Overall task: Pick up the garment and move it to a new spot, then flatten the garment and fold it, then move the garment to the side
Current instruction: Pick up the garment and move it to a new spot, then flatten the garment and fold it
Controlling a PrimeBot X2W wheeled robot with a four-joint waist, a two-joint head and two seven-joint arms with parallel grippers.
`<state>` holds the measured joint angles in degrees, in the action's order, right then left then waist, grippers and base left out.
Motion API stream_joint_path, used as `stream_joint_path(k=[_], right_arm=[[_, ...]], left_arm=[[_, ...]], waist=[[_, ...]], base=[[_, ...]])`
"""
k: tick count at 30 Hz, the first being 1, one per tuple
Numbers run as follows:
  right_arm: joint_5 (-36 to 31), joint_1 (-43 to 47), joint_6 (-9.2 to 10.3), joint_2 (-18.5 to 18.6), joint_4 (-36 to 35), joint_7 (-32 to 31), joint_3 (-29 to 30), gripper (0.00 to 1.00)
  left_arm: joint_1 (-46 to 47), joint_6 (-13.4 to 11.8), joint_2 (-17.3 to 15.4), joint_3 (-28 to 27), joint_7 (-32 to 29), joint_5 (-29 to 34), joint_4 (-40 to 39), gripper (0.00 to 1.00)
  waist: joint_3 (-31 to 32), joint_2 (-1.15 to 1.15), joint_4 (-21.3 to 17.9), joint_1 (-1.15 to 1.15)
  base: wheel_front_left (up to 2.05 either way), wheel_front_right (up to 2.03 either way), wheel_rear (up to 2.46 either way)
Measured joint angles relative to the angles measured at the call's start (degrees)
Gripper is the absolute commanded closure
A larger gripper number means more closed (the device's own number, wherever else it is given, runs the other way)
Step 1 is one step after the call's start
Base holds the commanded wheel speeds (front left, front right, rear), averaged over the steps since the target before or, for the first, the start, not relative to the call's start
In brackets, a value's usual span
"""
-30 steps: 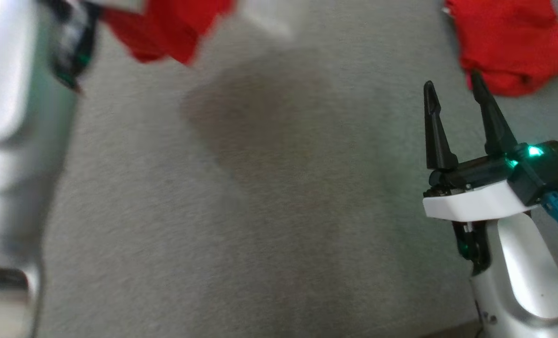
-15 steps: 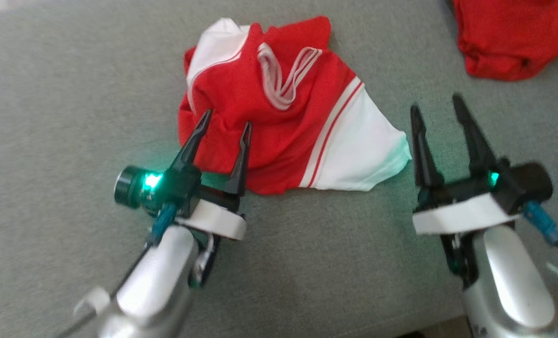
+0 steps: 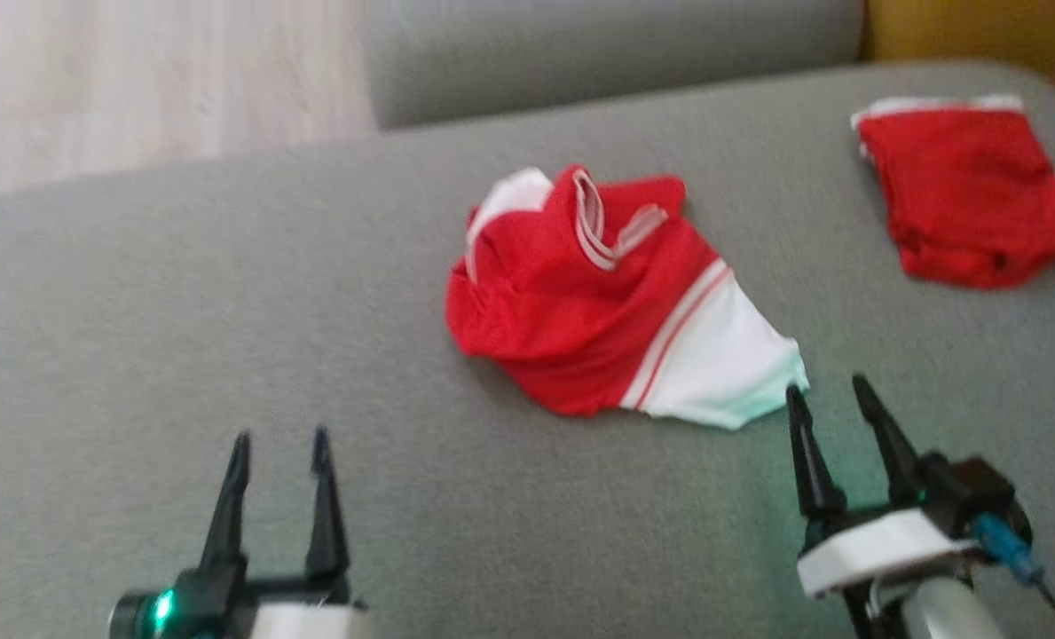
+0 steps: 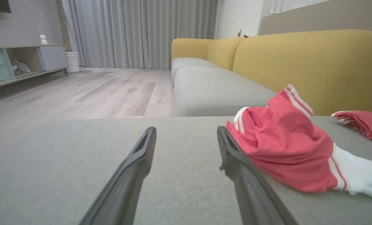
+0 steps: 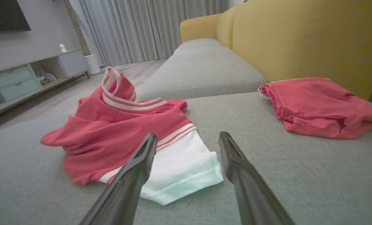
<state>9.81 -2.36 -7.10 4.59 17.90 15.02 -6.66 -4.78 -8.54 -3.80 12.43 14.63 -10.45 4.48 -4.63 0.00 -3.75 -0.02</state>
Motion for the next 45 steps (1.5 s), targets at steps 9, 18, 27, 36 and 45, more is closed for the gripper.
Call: stream_joint_path(k=[9,18,27,36,45], right_arm=[[1.9,3.4,0.0,-0.2,1.5,-0.2,-1.9,0.0],[2.3,4.3,0.0,-0.2,2.4,-0.2,-4.2,0.0],[2.3,4.3,0.0,-0.2,2.6,-0.2,-4.5,0.0],[2.2,4.3,0.0,-0.2,2.6,-0.2,-4.7,0.0],[2.0,3.0,0.0,-0.1,1.2,-0.2,-6.2,0.0]], left_arm=[[-3.8,4.2,0.3,-6.0,0.0,3.2,4.9,0.0],[-3.9,6.6,0.6,-8.6,0.0,4.0,7.7,0.0],[-3.9,7.0,0.7,-8.7,0.0,4.0,8.4,0.0],[-3.8,7.1,0.7,-8.5,0.0,4.0,8.6,0.0],[4.2,7.6,0.8,-3.3,0.0,3.9,9.3,0.0]], waist=[[7.8,0.0,4.3,0.01],[9.8,0.0,5.1,0.02],[9.6,0.0,4.6,0.03],[9.3,0.0,4.0,0.03],[5.5,0.0,1.5,0.03]], base=[[0.0,0.0,0.0],[0.0,0.0,0.0],[0.0,0.0,0.0],[0.0,0.0,0.0],[0.0,0.0,0.0]])
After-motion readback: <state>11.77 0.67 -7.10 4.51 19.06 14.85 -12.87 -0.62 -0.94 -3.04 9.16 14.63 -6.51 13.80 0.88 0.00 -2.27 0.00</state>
